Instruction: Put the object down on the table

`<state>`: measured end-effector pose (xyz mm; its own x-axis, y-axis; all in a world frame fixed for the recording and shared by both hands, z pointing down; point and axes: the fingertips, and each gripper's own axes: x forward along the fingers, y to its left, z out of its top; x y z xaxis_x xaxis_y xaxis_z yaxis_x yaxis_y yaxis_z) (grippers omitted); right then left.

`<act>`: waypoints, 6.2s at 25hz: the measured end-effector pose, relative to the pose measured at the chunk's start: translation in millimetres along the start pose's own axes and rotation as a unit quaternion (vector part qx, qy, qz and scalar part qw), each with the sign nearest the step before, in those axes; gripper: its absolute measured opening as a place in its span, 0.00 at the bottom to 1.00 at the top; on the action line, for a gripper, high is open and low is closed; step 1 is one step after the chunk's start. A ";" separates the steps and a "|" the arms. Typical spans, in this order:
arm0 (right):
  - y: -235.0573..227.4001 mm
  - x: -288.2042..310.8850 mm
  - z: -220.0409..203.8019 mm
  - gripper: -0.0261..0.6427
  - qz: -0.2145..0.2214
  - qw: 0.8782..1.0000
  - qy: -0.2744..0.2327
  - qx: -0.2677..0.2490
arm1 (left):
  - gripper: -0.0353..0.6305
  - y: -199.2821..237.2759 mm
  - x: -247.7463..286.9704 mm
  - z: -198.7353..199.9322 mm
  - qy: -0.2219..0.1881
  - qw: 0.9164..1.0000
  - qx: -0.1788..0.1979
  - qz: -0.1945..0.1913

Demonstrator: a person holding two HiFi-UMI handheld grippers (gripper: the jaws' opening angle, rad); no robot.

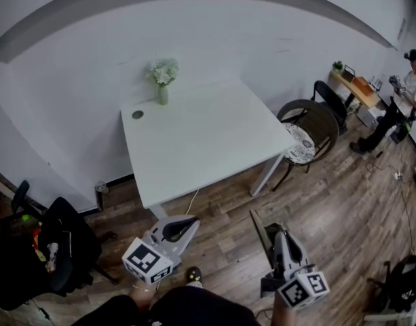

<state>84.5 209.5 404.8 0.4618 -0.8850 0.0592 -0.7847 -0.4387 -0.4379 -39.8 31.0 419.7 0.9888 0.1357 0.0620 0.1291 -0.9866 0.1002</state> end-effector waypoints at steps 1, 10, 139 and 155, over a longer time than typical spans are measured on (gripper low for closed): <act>0.6 5.0 -0.2 0.06 -0.003 1.000 -0.001 0.000 | 0.05 5.7 1.8 1.1 -0.004 1.000 0.004 -0.004; 12.5 44.3 -5.7 0.06 -0.008 1.000 -0.004 -0.004 | 0.05 49.8 3.5 3.9 -0.004 1.000 -0.002 -0.010; -67.6 587.2 -164.6 0.08 0.212 0.916 0.340 -0.007 | 0.05 384.7 106.8 -14.2 0.056 0.932 -0.100 0.344; -78.0 591.6 -167.5 0.12 0.208 0.914 0.347 -0.024 | 0.05 375.4 107.8 -7.8 0.051 0.932 -0.095 0.345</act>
<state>349.7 -305.9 624.3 -0.2419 -0.8549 0.4590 -0.8577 -0.0328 -0.5131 114.7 -324.1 471.8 0.8179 -0.5082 0.2699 -0.5606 -0.8094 0.1749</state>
